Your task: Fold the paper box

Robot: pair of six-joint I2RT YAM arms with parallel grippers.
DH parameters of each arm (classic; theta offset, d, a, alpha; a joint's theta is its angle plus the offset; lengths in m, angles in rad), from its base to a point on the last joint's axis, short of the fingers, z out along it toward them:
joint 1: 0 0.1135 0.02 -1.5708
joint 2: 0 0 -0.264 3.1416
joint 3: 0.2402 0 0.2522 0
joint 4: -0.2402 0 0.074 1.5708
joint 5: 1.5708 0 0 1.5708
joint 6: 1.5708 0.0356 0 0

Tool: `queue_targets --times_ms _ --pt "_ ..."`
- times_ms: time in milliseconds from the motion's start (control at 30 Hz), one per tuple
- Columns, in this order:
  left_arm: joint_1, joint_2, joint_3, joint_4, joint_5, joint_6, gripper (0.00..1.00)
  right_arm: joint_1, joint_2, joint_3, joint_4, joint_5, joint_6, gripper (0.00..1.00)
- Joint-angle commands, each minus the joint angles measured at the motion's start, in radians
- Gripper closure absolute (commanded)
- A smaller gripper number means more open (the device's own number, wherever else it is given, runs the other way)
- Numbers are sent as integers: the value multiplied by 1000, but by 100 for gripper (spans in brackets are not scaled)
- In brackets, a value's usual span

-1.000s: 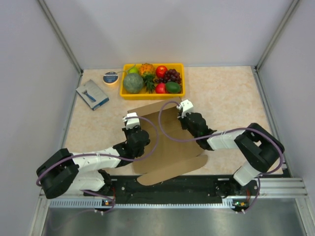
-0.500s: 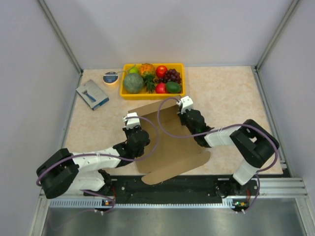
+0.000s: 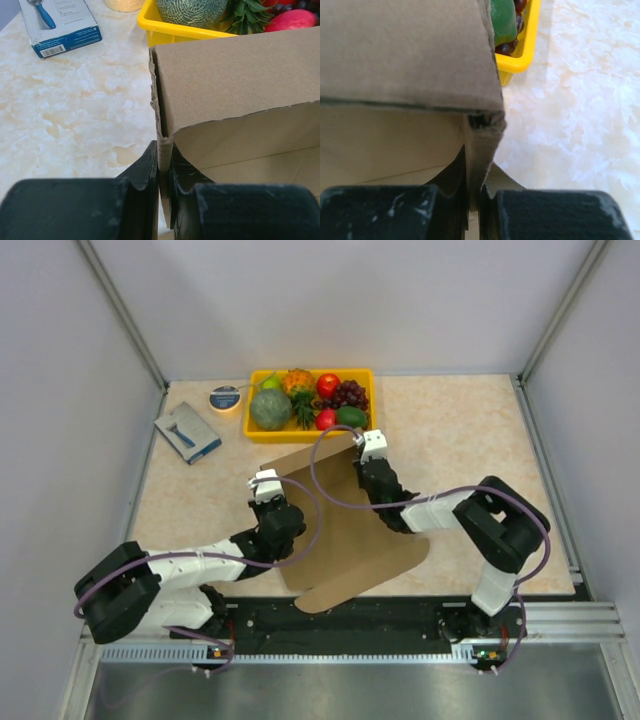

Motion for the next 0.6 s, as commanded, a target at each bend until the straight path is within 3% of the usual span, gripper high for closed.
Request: queue_targets --times_ms 0,67,233,300,333,567 --pt "-20 17 26 -39 27 -93 100 60 58 92 -150 307 39 100" --pt "-25 23 38 -68 24 -114 100 61 81 167 -257 346 100 100" --pt "-26 29 50 -88 13 -124 100 61 36 108 -170 288 110 100" --pt "-26 19 44 -79 15 -118 100 41 -2 53 -77 162 79 87" --pt "-26 17 41 -74 16 -115 100 31 -20 7 -75 124 70 72" --pt "-26 19 30 -76 -4 -110 100 -90 -186 -133 -83 -174 56 51"
